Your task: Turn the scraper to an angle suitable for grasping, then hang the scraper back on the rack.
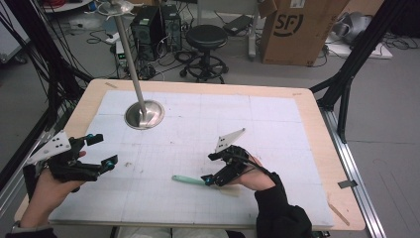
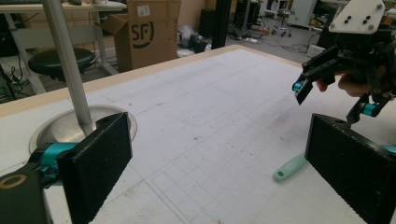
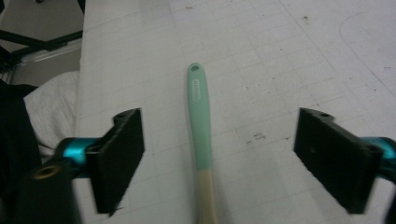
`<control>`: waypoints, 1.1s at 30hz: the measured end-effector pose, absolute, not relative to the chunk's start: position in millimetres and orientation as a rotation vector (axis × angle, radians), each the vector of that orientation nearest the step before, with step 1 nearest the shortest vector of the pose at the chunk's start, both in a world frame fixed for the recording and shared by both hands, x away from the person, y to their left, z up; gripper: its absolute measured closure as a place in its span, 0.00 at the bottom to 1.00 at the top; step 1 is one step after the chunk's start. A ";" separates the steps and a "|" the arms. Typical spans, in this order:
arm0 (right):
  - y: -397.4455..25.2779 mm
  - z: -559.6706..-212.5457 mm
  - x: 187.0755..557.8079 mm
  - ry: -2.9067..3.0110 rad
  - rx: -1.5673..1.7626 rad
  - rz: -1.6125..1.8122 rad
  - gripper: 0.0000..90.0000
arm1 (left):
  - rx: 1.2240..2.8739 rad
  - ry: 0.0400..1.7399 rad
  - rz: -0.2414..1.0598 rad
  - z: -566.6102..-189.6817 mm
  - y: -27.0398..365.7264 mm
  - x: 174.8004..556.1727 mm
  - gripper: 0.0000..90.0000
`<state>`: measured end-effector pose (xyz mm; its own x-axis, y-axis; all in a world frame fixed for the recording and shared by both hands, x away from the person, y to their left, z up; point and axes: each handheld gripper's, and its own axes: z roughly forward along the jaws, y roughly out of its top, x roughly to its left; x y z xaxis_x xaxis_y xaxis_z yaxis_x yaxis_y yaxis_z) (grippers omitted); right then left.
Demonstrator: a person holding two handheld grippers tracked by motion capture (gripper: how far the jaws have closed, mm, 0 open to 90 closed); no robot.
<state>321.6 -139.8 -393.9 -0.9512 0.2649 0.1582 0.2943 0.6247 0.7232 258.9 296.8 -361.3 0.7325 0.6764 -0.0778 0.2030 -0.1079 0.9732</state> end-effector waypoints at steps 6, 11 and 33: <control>-140.0 -397.3 325.5 -2.835 -0.500 -1.209 0.10 | 1.677 0.727 0.465 -364.0 298.0 259.6 0.09; -133.7 -403.2 322.8 -2.854 -0.454 -1.114 0.10 | 1.682 0.727 0.463 -364.9 297.7 260.8 0.09; -108.7 -410.0 315.5 -3.083 -0.275 -0.718 0.40 | 1.657 0.710 0.451 -362.1 297.9 265.5 0.09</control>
